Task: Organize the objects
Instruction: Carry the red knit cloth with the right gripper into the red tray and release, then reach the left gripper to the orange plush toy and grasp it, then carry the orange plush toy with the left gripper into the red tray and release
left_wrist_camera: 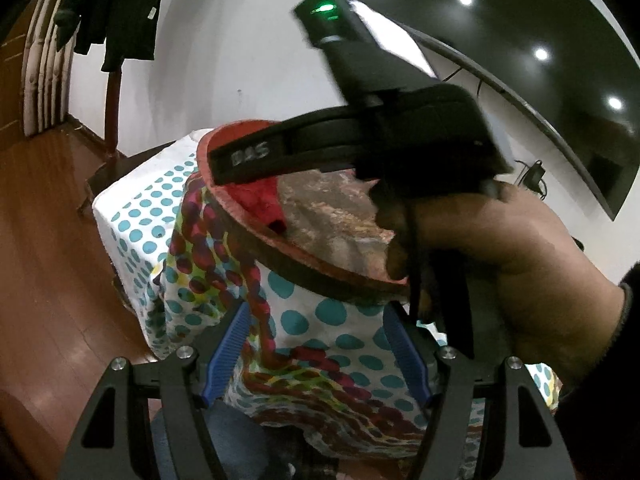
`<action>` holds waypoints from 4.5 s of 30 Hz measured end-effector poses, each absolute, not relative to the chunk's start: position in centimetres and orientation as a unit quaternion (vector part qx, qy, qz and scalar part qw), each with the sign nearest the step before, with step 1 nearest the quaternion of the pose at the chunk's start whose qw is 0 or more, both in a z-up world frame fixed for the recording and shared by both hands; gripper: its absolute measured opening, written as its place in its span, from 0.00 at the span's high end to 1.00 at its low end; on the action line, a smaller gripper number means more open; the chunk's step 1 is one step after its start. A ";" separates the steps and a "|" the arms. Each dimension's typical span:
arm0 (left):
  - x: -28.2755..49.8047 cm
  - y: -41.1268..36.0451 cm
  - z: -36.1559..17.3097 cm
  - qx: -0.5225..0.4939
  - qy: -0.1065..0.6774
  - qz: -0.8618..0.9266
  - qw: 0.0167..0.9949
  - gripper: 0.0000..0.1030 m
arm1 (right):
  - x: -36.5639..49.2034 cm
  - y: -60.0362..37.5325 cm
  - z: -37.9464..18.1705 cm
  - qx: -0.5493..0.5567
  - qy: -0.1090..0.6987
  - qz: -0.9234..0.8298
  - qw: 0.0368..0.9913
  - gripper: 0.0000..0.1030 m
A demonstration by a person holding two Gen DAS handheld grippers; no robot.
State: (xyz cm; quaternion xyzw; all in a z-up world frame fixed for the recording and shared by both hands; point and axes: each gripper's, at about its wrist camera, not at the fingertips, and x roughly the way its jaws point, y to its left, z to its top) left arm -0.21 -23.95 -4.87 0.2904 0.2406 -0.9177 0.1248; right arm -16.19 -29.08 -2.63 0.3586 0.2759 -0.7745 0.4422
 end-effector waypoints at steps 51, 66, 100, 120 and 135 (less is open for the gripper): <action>-24.3 -0.1 -3.7 0.371 -0.003 -0.926 -0.074 0.51 | -15.1 23.7 -3.2 0.324 -0.209 -0.920 0.062 0.00; -22.4 -5.4 2.6 0.300 -0.006 -0.954 -0.008 0.50 | -14.7 22.9 -2.8 0.318 -0.185 -0.928 0.058 0.00; -21.1 -35.8 0.5 0.401 0.092 -0.872 0.264 0.50 | -14.9 21.9 -2.5 0.325 -0.163 -0.929 0.059 0.00; -24.5 -36.0 -2.8 0.452 0.087 -0.841 0.286 0.47 | -15.4 21.6 -3.6 0.343 -0.156 -0.925 0.057 0.00; -11.9 -29.6 4.5 0.261 0.119 -0.940 0.185 0.28 | -15.5 18.5 -4.8 0.358 -0.110 -0.921 0.104 0.00</action>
